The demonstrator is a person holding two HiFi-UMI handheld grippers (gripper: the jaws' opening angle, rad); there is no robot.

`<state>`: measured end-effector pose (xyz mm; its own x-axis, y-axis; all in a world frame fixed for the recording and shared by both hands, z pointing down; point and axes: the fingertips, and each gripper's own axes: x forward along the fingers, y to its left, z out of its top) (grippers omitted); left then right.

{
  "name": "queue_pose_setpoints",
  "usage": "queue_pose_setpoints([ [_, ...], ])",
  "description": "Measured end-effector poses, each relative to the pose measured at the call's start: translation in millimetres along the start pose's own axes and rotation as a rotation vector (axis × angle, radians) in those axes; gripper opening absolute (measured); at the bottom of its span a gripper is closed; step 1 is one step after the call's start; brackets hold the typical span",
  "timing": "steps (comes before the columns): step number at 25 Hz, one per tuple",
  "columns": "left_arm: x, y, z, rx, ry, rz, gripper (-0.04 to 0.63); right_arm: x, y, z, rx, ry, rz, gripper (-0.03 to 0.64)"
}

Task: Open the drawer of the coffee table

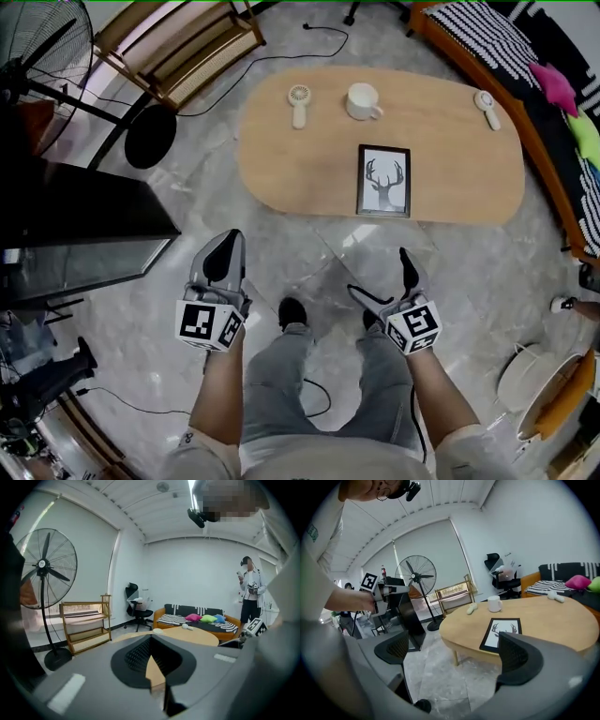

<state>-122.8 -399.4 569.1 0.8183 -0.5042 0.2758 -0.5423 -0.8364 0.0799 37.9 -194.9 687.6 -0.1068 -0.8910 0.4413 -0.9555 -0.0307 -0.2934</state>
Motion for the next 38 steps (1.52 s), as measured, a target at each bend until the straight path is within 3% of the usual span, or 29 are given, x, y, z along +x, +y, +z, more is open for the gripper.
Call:
queue_pose_setpoints([
  [6,46,-3,-86,-0.018,-0.019,-0.021,-0.002,59,-28,-62,-0.024,-0.019,0.022,0.588],
  [13,80,-6,-127,0.011,-0.084,-0.044,-0.002,119,-46,-117,-0.027,-0.024,0.065,0.588],
  [15,82,-3,-125,0.021,-0.109,-0.045,-0.002,130,-52,-129,0.117,-0.061,0.107,0.588],
  [19,78,-2,-109,0.055,-0.175,-0.057,-0.002,141,-89,-140,0.82,-0.375,0.24,0.566],
  [20,77,-2,-105,0.062,-0.193,-0.062,-0.002,144,-101,-146,0.937,-0.455,0.258,0.557],
  [22,77,-5,-98,0.074,-0.224,-0.08,-0.002,151,-118,-164,1.05,-0.545,0.268,0.538],
  [27,81,-13,-97,0.093,-0.25,-0.121,-0.002,171,-125,-176,1.028,-0.567,0.313,0.531],
  [38,93,-18,-113,0.124,-0.218,-0.16,-0.002,200,-151,-171,0.994,-0.673,0.382,0.488],
])
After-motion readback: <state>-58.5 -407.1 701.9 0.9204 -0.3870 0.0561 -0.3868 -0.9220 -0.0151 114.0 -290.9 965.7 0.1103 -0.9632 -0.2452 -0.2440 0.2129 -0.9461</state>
